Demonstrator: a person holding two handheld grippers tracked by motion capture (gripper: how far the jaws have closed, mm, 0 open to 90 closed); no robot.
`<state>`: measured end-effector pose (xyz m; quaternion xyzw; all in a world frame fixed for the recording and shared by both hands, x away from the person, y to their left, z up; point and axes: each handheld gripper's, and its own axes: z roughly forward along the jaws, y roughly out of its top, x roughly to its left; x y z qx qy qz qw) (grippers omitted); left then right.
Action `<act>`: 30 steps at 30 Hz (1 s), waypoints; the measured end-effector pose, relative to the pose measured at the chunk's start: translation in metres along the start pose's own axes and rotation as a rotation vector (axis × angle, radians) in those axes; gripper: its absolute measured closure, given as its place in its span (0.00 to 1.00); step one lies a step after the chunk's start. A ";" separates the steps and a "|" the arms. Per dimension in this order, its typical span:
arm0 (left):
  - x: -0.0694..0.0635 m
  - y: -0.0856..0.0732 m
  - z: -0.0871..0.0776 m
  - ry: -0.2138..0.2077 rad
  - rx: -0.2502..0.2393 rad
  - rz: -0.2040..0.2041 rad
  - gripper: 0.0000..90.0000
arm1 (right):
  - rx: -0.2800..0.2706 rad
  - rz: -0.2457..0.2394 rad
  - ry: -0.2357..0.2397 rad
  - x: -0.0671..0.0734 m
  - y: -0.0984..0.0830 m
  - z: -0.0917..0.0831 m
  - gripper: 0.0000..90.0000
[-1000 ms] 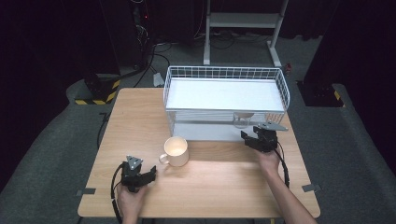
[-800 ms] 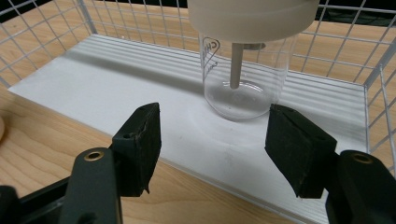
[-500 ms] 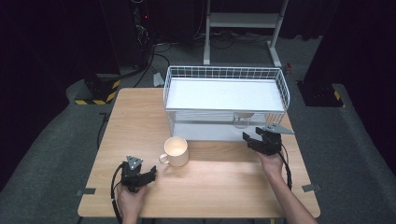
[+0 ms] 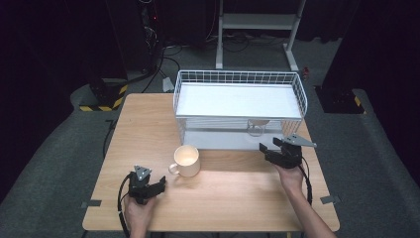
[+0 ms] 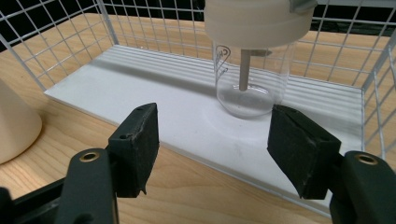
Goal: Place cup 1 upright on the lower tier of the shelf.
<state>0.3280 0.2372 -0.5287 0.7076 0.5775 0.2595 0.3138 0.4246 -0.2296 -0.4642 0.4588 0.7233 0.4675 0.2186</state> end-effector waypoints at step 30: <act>0.000 0.000 0.000 0.000 0.000 0.000 0.27 | -0.028 -0.014 0.032 0.004 -0.020 -0.031 0.35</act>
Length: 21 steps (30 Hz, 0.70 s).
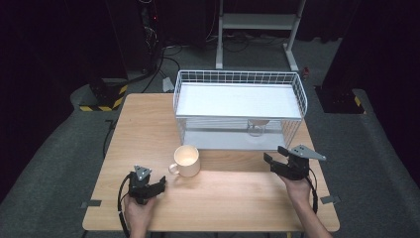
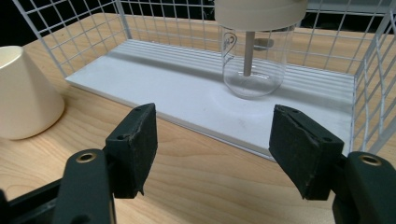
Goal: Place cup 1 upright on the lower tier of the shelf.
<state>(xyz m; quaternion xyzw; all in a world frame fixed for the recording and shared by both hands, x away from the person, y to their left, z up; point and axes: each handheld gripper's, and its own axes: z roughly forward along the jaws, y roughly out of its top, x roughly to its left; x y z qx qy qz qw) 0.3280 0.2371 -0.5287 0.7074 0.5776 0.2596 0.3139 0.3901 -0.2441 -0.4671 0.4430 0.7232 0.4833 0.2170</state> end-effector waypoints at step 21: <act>0.000 0.000 0.000 0.000 0.000 0.000 0.27 | 0.027 -0.006 0.029 0.008 -0.022 -0.013 0.33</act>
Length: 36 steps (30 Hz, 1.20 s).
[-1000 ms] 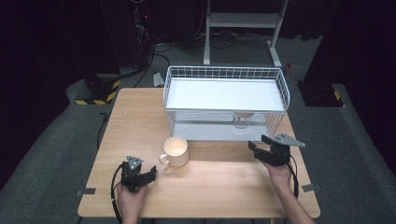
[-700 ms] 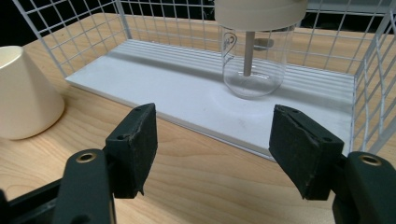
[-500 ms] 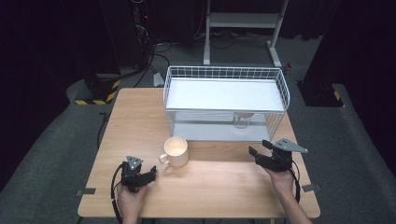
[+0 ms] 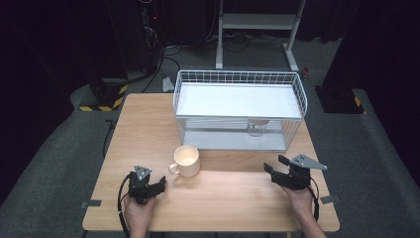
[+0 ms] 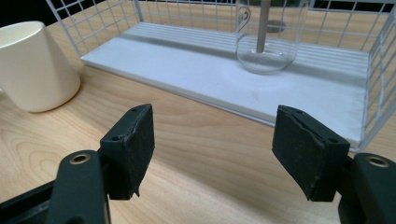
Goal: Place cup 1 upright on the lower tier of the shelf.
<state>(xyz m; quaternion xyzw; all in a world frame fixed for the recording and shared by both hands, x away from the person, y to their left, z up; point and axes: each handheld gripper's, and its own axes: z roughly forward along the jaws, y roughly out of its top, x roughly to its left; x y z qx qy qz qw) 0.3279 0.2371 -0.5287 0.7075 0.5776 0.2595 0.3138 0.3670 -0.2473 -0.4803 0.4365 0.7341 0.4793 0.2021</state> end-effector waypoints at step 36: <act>0.000 0.000 0.000 0.000 0.000 0.001 0.27 | 0.119 0.018 -0.081 -0.006 -0.049 -0.010 0.36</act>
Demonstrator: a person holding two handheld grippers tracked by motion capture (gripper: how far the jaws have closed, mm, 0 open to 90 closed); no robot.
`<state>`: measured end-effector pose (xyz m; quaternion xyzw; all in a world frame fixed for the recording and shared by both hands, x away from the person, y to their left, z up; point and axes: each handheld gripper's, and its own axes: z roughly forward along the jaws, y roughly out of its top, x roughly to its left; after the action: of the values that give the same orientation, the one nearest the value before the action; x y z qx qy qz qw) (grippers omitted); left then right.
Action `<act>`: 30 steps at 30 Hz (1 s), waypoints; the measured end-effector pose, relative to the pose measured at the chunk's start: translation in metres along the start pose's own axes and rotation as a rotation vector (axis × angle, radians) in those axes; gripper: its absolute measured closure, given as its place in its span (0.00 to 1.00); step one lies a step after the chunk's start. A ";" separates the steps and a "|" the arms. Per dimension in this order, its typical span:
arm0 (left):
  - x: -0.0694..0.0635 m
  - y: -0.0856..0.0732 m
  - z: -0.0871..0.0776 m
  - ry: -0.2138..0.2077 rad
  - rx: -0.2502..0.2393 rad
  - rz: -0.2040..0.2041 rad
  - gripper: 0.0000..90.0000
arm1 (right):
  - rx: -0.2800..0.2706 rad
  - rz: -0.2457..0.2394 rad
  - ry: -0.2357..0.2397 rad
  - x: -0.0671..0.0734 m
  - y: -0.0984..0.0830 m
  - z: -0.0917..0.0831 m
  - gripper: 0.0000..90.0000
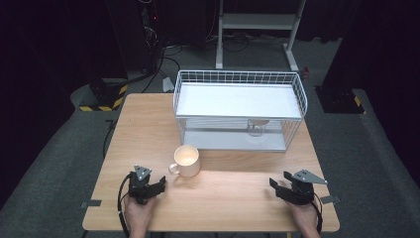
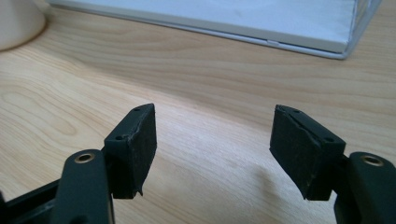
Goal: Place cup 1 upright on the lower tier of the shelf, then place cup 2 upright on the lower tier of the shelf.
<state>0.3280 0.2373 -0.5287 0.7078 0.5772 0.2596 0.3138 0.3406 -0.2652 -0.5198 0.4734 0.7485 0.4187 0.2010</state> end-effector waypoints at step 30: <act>-0.011 0.000 -0.019 -0.157 -0.062 0.018 0.22 | 0.164 -0.068 -0.084 -0.007 0.009 0.018 0.25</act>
<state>0.3118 0.2289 -0.5166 0.7210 0.5363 0.2236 0.3775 0.3608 -0.2616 -0.5234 0.4795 0.7868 0.3289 0.2069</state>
